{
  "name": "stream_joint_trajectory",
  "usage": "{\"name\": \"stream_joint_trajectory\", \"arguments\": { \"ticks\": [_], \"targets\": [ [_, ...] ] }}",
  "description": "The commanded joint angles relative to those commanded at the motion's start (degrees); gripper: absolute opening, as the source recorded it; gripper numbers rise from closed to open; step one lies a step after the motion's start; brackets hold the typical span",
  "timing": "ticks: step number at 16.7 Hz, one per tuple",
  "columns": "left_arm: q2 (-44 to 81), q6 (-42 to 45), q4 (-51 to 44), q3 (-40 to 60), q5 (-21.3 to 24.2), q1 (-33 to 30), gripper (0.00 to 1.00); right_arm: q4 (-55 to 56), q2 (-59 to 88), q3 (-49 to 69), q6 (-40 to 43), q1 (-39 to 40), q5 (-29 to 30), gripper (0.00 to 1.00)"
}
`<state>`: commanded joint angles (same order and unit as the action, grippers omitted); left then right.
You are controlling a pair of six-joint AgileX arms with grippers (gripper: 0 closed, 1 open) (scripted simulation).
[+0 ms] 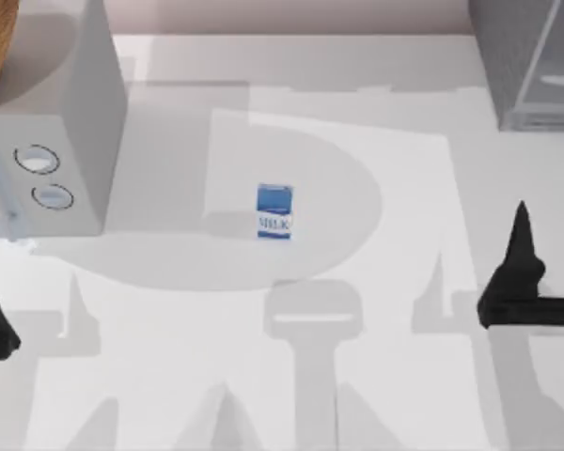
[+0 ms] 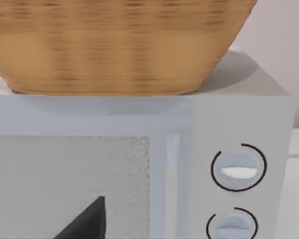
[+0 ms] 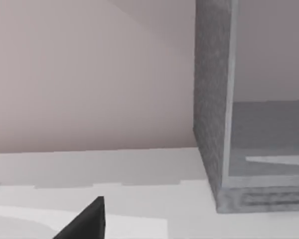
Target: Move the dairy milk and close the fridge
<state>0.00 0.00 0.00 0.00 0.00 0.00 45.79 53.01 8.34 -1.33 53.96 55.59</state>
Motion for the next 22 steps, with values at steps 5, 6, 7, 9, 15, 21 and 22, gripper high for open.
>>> {"name": "stream_joint_trajectory", "arguments": {
  "ticks": [5,6,7,9,15,21,22],
  "targets": [
    [0.00,0.00,0.00,0.00,0.00,0.00,1.00,8.82,23.40,16.04,0.69,2.44,4.42,1.00],
    [0.00,0.00,0.00,0.00,0.00,0.00,1.00,10.87,29.20,19.90,0.94,2.96,5.27,1.00],
    [0.00,0.00,0.00,0.00,0.00,0.00,1.00,12.93,35.16,23.85,1.20,3.46,6.08,1.00],
    [0.00,0.00,0.00,0.00,0.00,0.00,1.00,16.92,47.21,31.80,1.70,4.30,7.54,1.00],
    [0.00,0.00,0.00,0.00,0.00,0.00,1.00,25.67,78.56,52.04,1.79,5.14,10.71,1.00],
    [0.00,0.00,0.00,0.00,0.00,0.00,1.00,28.65,92.09,61.13,0.06,4.64,12.05,1.00],
    [0.00,0.00,0.00,0.00,0.00,0.00,1.00,28.68,92.26,61.25,0.02,4.62,12.07,1.00]
  ]
}}
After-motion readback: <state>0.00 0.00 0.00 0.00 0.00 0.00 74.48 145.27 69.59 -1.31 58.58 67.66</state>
